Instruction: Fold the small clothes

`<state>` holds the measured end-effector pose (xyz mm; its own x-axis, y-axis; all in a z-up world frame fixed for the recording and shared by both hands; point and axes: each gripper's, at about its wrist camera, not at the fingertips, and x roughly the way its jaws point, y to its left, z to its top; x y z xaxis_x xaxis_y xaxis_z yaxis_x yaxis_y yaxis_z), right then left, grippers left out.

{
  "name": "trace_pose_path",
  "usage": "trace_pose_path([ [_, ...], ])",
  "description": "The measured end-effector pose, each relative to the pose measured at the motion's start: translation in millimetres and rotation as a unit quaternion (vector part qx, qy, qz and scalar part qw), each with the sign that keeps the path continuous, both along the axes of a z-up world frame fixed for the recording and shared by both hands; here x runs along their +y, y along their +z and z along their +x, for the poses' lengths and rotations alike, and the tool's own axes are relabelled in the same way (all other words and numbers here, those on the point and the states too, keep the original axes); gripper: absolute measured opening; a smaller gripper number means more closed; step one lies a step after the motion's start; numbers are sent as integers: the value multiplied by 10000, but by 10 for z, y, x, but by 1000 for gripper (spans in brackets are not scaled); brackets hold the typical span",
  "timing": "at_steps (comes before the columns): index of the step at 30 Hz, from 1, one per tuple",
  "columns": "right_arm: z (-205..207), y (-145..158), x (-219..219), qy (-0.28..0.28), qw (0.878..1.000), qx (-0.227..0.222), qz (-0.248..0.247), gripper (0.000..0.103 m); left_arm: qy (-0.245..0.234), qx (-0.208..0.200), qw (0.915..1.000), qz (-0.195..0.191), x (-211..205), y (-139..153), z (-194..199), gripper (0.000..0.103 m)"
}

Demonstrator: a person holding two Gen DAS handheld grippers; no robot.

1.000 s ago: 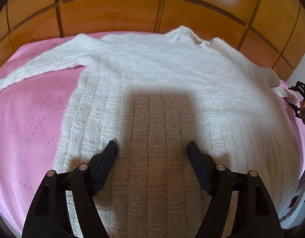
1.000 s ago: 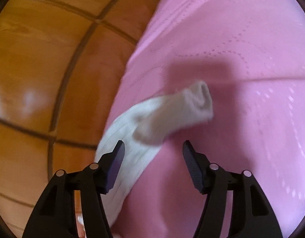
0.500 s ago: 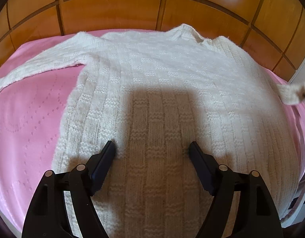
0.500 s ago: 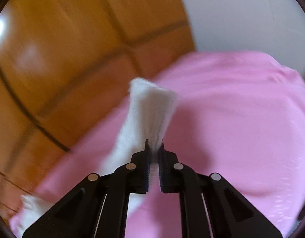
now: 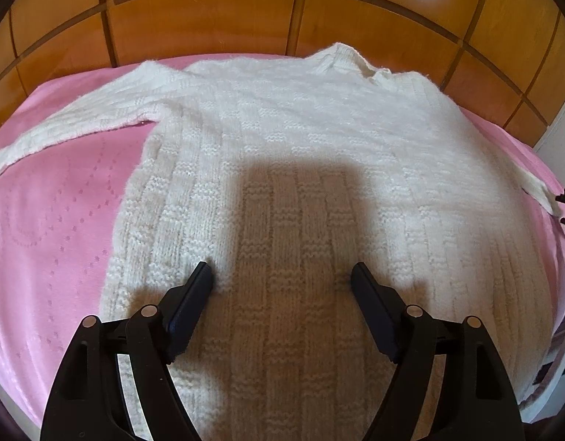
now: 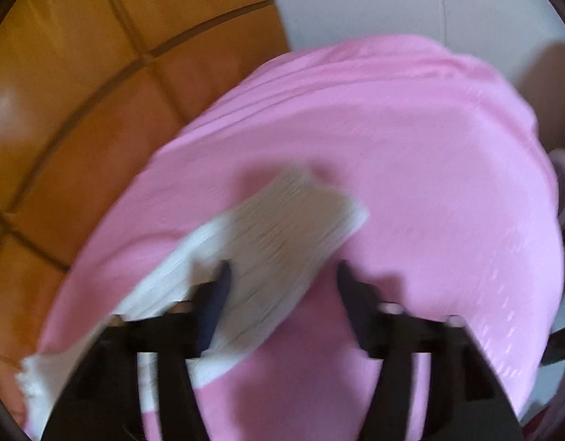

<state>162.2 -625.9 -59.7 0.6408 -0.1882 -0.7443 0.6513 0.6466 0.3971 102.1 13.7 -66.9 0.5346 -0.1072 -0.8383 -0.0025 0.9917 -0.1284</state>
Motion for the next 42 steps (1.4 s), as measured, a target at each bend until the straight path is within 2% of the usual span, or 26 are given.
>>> trace_pose_path([
  [2,-60,-1,319,792,9961,-197,343,64,21,20,9999,-102,45,23,-14,77],
  [4,-84,-30,639,1401,9891,-166,426,65,65,11,9998,-181,110,74,-47,77],
  [6,-117,-95,1092,2211,9730,-178,646,66,145,-37,9996,-224,195,128,-100,77],
  [7,-146,-136,1379,2655,9611,-157,749,66,172,-50,9996,-223,230,143,-119,77],
  [11,-360,-204,2101,3560,9295,-193,945,66,409,-80,9990,-147,502,198,-260,77],
  [14,-578,-222,2388,3891,9146,-224,1079,66,619,-42,9979,-196,783,207,-386,77],
  [17,-828,-215,2547,4176,9005,-202,1198,65,689,129,9962,-517,1034,123,-579,77],
  [19,-1035,-204,2669,4360,8917,-108,1213,58,620,226,9947,-783,1102,62,-687,66],
  [20,-1105,-212,2686,4467,8863,-31,1223,54,566,235,9945,-853,1110,43,-745,64],
  [22,-1320,-252,2775,4609,8785,79,1256,47,391,190,9944,-961,1097,34,-855,51],
  [23,-1359,-288,2795,4647,8763,134,1266,40,289,208,9938,-1054,1083,25,-892,46],
  [25,-1428,-299,2849,4679,8753,250,1193,25,110,235,9924,-1201,1051,4,-954,24],
  [26,-1470,-289,2892,4662,8771,339,1104,12,-10,255,9922,-1223,1018,-6,-968,15],
  [28,-1492,-210,2964,4688,8779,284,930,11,-59,211,9924,-1207,994,15,-970,8],
  [32,-1649,242,2946,4927,8685,-252,480,9,-114,-19,9914,-1307,1074,202,-1080,7],
  [34,-1689,137,2947,4977,8669,57,271,9,-93,-105,9909,-1336,1152,272,-1174,7],
  [37,-1670,-236,2984,4911,8683,650,265,9,-89,162,9929,-1178,1135,128,-1207,7],
  [39,-1654,-288,2994,4823,8726,649,405,10,-47,382,9934,-1078,1104,23,-1173,8],
  [41,-1633,-266,2941,4728,8776,578,546,14,-14,351,9945,-983,1076,56,-1129,11],
  [42,-1643,-232,2909,4699,8797,548,482,21,69,261,9960,-856,1072,107,-1105,20],
])
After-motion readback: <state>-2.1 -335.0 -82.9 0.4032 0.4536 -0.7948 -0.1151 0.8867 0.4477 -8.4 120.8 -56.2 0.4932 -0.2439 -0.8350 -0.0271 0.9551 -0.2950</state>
